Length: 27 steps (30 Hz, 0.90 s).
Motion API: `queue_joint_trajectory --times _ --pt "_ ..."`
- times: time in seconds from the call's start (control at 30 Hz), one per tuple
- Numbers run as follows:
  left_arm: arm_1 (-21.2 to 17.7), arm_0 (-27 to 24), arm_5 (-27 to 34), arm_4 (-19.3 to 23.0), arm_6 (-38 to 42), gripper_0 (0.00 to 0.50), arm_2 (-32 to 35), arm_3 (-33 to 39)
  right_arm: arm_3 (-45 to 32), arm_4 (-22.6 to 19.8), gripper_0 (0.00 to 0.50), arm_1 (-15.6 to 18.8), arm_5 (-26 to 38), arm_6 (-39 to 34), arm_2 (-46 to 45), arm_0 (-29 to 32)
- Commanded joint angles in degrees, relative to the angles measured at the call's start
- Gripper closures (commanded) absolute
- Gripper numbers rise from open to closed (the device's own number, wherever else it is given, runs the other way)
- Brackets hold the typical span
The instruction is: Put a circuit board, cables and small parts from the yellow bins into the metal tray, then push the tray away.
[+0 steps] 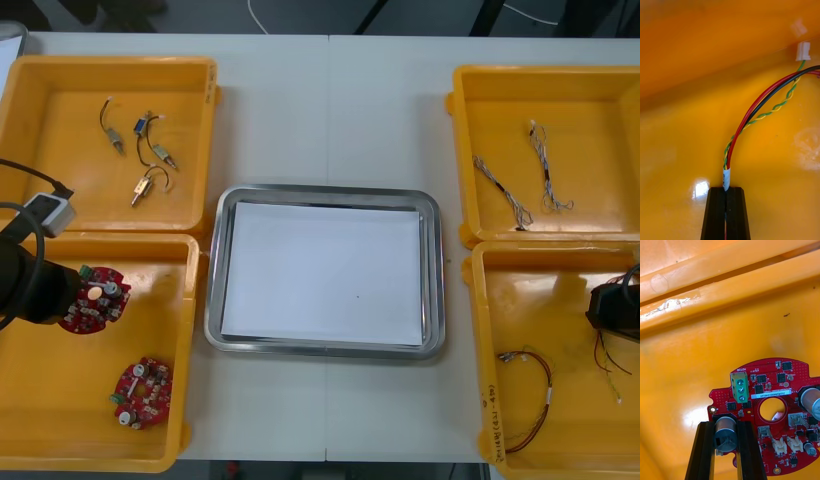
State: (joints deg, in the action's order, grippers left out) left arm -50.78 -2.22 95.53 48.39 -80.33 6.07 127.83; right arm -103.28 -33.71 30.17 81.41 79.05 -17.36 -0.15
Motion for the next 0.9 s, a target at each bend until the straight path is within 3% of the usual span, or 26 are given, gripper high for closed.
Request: queue_joint_trajectory --times 0.03,0.27,0.67,0.9 --pt "0.33 -5.42 6.25 0.57 -5.10 0.500 1.93 4.09 -2.98 -0.92 0.500 -0.55 1.74 -0.38 -1.28 1.65" --pt "4.11 -12.28 12.84 0.48 -3.52 0.498 -1.06 5.50 -9.57 -1.01 0.500 -0.20 10.44 -0.03 -5.67 1.30" --pt "8.50 -22.65 13.02 -0.75 4.04 0.498 -15.56 5.85 -23.63 -1.71 0.500 1.55 28.10 -0.03 -11.47 0.86" --pt "11.93 -27.40 9.15 -3.91 12.83 0.498 -26.64 5.76 -31.01 -2.41 0.500 3.31 28.59 -0.74 -12.79 -0.55"
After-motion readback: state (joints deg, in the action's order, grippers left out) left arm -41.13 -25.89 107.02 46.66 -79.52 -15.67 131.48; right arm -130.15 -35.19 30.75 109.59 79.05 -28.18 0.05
